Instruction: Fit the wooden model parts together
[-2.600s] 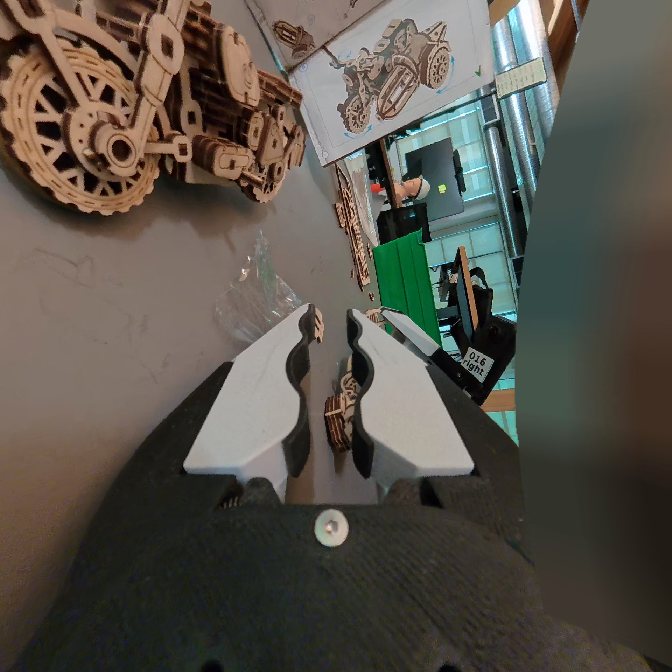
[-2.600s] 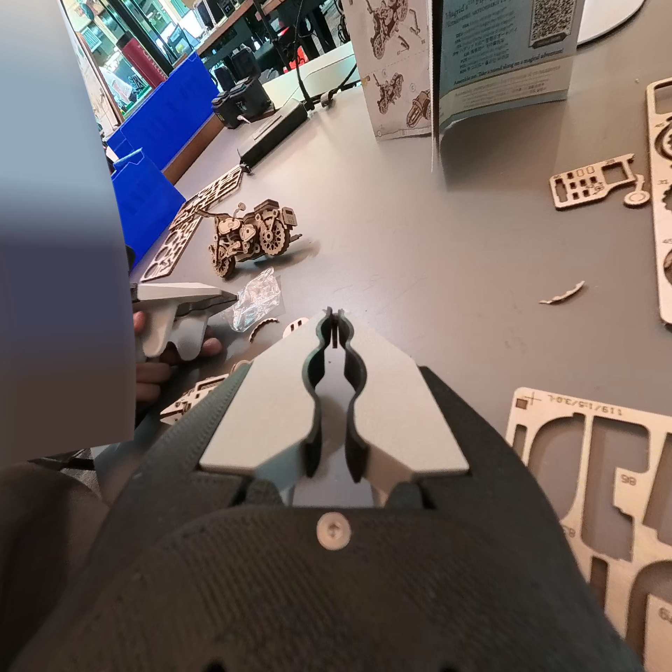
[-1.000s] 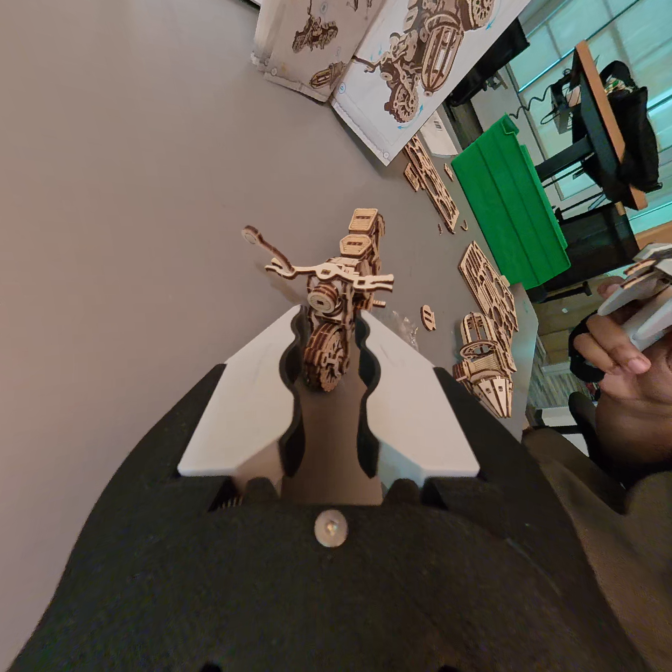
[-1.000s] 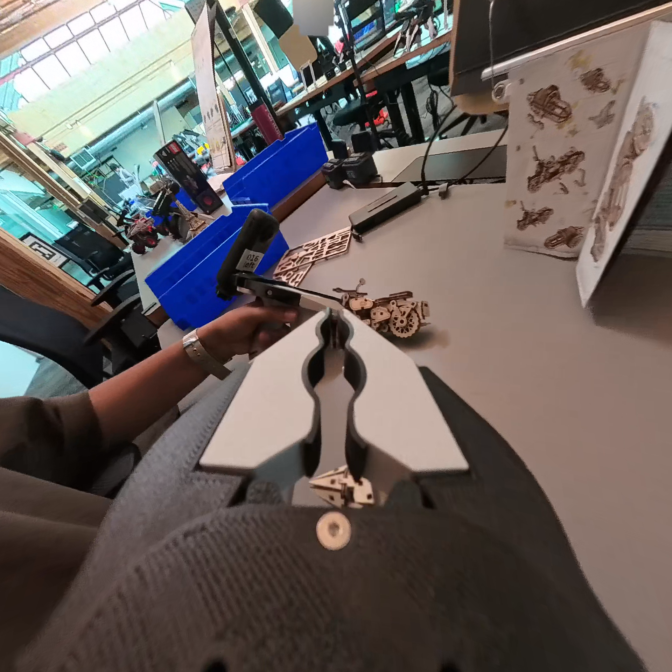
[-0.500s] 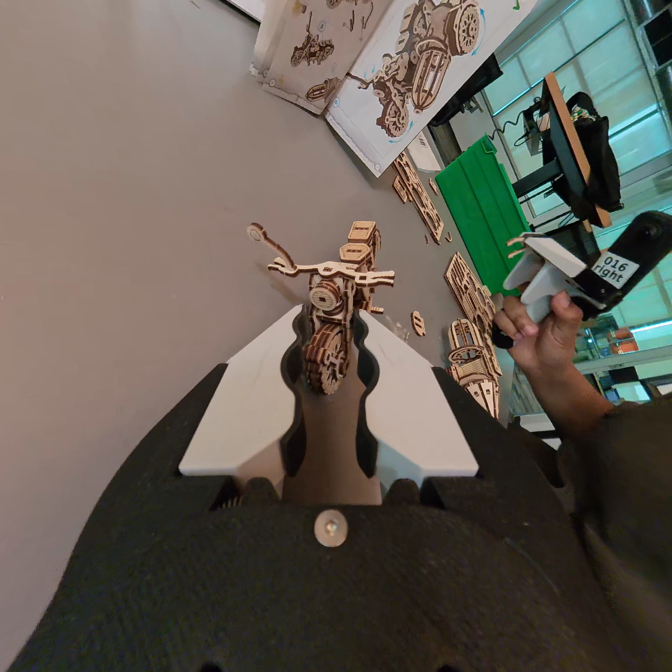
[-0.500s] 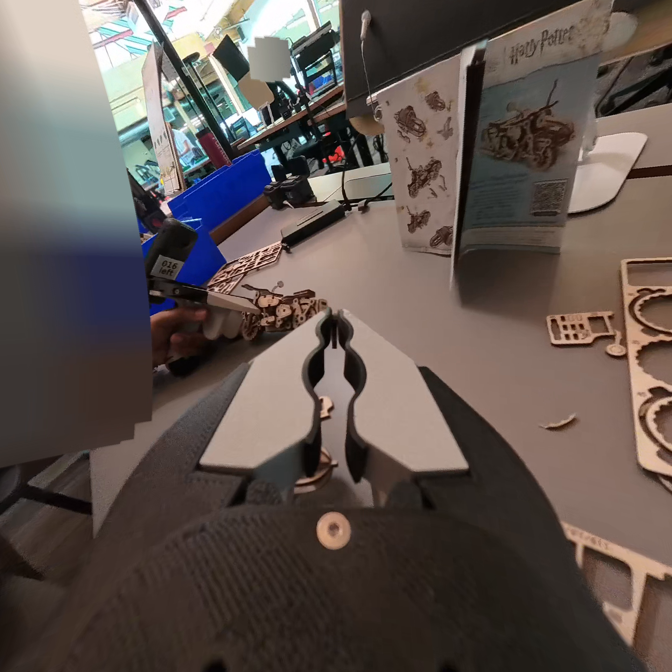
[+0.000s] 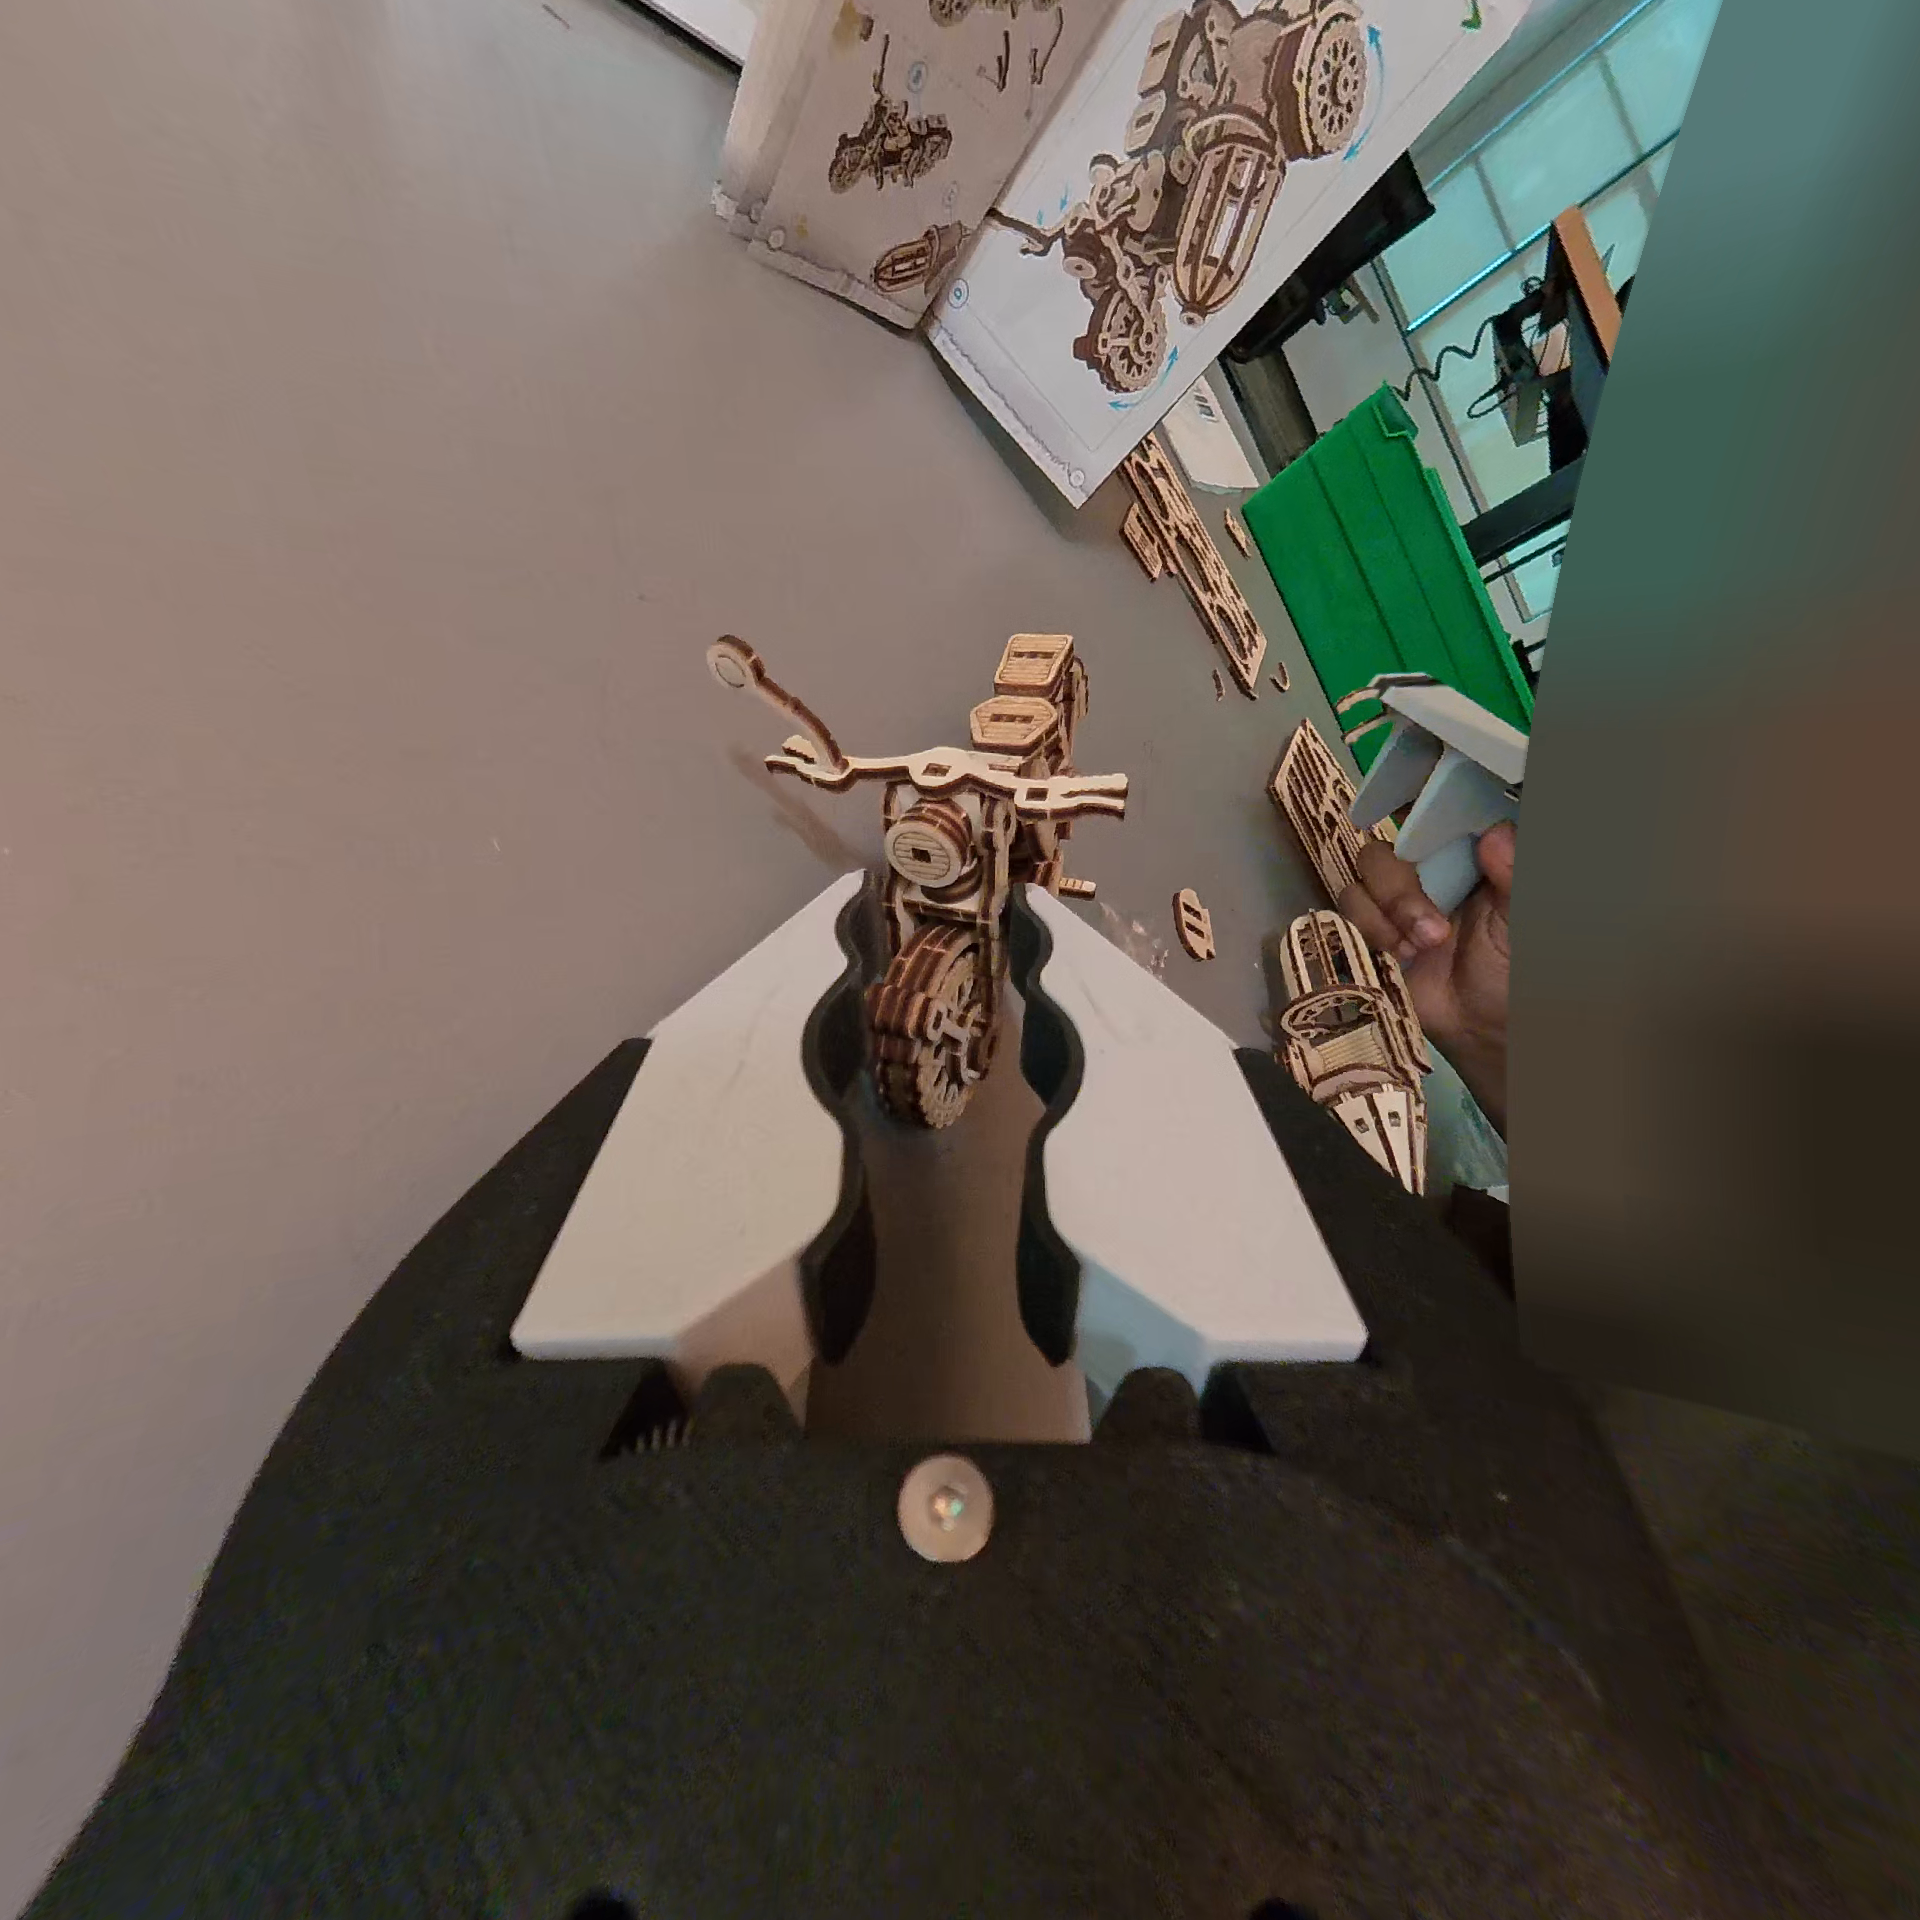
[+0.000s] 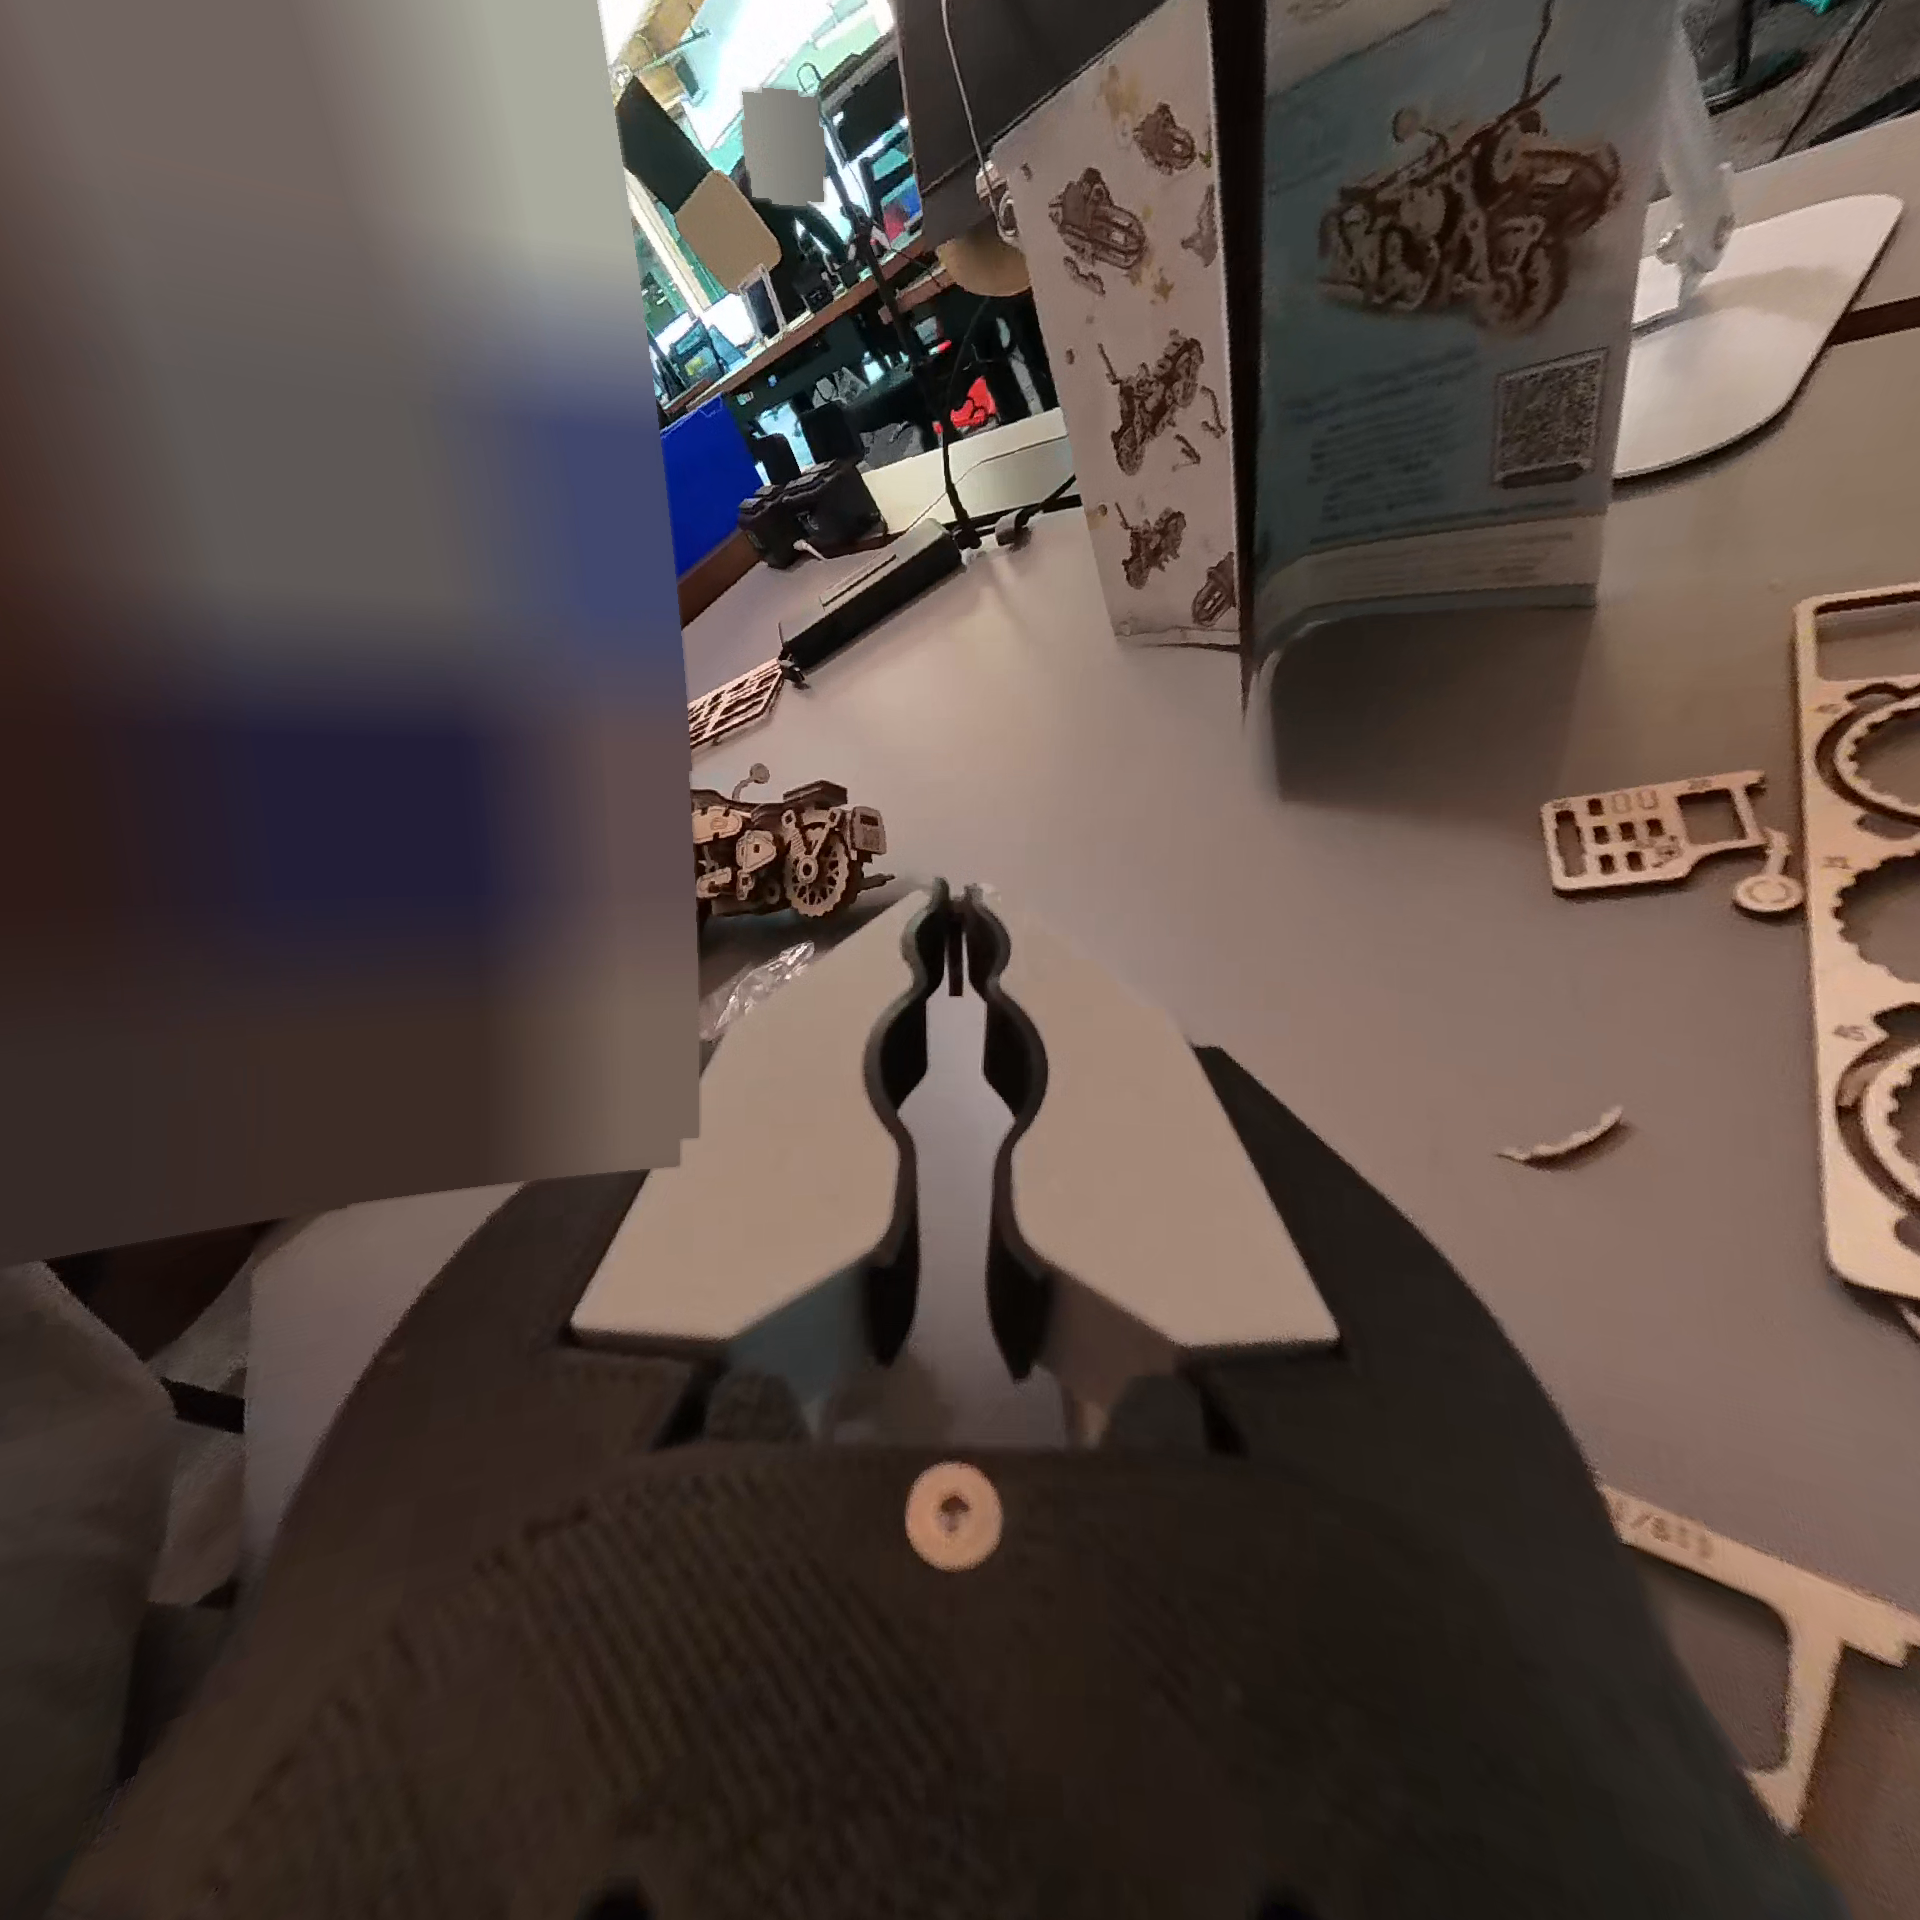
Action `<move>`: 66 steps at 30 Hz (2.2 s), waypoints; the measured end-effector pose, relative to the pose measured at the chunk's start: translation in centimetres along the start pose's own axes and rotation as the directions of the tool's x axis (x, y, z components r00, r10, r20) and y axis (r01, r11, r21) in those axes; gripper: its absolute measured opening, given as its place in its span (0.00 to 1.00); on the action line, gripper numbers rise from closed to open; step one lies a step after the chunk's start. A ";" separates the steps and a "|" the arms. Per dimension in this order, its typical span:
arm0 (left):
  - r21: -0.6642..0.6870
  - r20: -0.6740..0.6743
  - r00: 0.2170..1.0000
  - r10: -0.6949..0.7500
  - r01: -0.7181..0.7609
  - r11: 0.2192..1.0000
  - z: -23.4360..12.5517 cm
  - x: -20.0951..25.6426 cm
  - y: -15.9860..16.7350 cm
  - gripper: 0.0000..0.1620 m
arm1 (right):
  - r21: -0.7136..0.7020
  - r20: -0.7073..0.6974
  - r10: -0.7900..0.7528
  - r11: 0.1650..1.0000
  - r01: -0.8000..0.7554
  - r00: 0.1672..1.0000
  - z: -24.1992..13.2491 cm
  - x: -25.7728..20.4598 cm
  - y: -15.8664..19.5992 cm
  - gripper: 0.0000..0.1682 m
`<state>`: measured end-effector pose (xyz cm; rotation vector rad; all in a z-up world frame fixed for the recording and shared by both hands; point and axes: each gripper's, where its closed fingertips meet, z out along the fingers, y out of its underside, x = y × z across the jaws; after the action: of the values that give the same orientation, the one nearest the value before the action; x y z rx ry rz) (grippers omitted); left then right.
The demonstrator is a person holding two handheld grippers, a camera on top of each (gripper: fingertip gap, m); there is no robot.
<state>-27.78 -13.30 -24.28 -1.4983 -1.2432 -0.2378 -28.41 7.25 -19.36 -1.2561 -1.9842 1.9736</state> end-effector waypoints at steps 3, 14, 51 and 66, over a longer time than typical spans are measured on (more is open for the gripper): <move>0.000 0.000 1.000 -0.001 0.001 1.000 0.0 0.0 0.0 0.14 | 0.000 -0.001 0.025 1.000 -0.025 1.000 0.0 0.3 0.0 0.00; -0.002 0.003 1.000 0.001 -0.001 1.000 0.0 -0.1 0.0 0.14 | -0.008 -0.015 0.032 0.999 -0.032 0.999 0.1 0.6 0.1 0.00; 0.036 -0.050 0.990 -0.129 0.131 0.991 -0.4 -0.6 -1.0 0.13 | -0.053 -0.099 -0.024 0.998 0.019 0.995 0.3 1.0 0.8 0.00; 0.057 -0.125 0.963 -0.238 0.247 0.967 -1.0 -0.8 -1.8 0.13 | -0.061 -0.103 -0.025 0.998 0.019 0.994 0.4 1.0 0.9 0.00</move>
<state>-29.03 -14.80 -23.43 -1.2512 -1.3260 -0.4333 -28.85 7.41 -20.68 -1.3144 -2.0125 1.8127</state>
